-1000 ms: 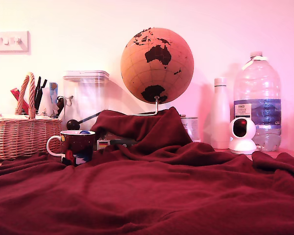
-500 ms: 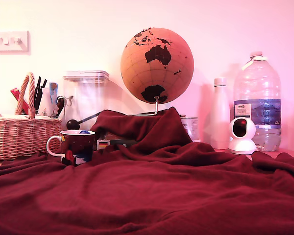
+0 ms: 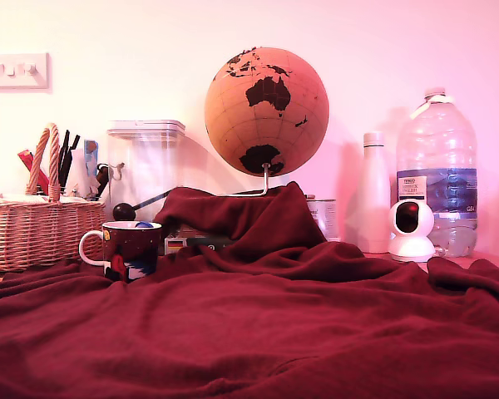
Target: Pick up the coffee capsules on the table and drop them inside the coffee cup
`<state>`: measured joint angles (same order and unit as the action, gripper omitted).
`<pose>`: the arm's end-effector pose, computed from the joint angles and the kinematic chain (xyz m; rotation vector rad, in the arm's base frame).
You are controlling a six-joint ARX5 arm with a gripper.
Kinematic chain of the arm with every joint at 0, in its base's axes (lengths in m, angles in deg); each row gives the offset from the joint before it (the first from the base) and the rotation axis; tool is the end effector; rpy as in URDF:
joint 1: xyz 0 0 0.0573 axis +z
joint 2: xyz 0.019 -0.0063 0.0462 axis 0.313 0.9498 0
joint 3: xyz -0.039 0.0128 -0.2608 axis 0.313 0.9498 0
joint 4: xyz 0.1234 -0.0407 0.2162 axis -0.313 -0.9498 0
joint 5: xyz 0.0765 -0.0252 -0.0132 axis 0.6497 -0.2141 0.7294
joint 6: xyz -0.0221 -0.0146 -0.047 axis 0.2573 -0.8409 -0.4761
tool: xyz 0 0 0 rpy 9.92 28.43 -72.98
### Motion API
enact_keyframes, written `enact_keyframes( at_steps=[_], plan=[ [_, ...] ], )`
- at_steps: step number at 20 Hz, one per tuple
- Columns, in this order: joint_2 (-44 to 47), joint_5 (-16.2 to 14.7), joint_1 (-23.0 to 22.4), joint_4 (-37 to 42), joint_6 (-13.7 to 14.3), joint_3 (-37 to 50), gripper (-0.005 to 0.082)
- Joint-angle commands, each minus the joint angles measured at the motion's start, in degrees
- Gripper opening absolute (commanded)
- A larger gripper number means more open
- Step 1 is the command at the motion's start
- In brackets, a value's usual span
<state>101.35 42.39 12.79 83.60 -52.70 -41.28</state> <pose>0.1149 -0.0128 0.1578 -0.1463 0.3542 -0.1280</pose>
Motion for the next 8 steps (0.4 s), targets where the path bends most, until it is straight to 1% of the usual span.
enact_keyframes(
  at_steps=[1,8],
  plan=[
    [-2.4,-0.2,0.3,-1.9,-0.5,1.4,-0.0024],
    [-14.1,-0.2,0.3,-11.9,-2.3,1.4,-0.0024]
  ],
)
